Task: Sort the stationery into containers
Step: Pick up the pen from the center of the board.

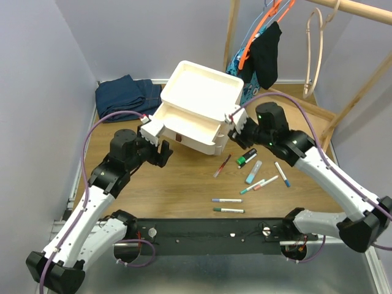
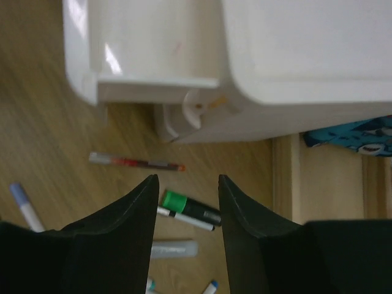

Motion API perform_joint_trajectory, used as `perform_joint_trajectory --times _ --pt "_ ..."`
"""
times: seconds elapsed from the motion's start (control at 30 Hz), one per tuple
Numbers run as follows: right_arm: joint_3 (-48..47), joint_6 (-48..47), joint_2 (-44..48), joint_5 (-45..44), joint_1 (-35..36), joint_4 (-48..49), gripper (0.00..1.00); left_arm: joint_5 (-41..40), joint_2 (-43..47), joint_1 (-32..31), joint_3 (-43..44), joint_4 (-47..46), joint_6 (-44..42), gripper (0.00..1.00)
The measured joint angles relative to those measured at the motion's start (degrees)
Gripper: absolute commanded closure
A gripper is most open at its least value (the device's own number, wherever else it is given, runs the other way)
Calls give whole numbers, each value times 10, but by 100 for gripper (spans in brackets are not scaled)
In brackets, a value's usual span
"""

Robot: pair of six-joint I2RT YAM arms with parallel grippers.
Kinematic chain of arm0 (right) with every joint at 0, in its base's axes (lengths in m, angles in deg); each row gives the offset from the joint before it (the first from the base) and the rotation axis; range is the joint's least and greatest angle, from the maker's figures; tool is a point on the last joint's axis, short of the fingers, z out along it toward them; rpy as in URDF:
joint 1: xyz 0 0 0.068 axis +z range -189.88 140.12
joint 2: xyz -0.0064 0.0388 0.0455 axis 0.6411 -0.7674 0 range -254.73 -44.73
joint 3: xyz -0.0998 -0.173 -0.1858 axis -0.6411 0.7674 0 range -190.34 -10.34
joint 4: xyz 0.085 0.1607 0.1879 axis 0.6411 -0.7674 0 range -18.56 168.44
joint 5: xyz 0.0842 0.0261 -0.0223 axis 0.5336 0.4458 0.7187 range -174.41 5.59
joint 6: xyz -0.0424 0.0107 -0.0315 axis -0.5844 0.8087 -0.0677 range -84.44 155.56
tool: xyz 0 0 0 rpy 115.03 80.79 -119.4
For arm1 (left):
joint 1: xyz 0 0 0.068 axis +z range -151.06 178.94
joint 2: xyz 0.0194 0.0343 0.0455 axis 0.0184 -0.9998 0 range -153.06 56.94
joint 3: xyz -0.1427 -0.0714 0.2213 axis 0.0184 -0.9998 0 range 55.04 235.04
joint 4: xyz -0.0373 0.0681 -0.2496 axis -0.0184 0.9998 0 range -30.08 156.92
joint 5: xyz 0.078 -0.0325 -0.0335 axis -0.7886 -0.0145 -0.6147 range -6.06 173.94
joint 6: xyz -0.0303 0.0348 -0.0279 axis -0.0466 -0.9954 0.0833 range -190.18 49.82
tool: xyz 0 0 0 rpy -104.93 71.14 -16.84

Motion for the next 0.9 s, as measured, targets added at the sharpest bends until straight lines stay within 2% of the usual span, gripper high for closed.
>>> perform_joint_trajectory --times 0.17,0.2,0.23,0.3,0.57,0.9 --pt "78 -106 58 69 1 -118 48 2 16 25 35 44 -31 17" --pt "99 -130 59 80 3 -134 48 3 17 31 35 52 -36 13" --pt "116 -146 58 87 4 -142 48 4 16 34 35 58 -39 1" --pt "156 -174 48 99 12 -155 48 6 12 51 34 65 -39 1" --pt "261 -179 4 96 98 -99 48 6 -9 181 34 48 -16 1" --pt "299 -125 -21 73 158 -14 48 4 20 255 34 40 -2 1"
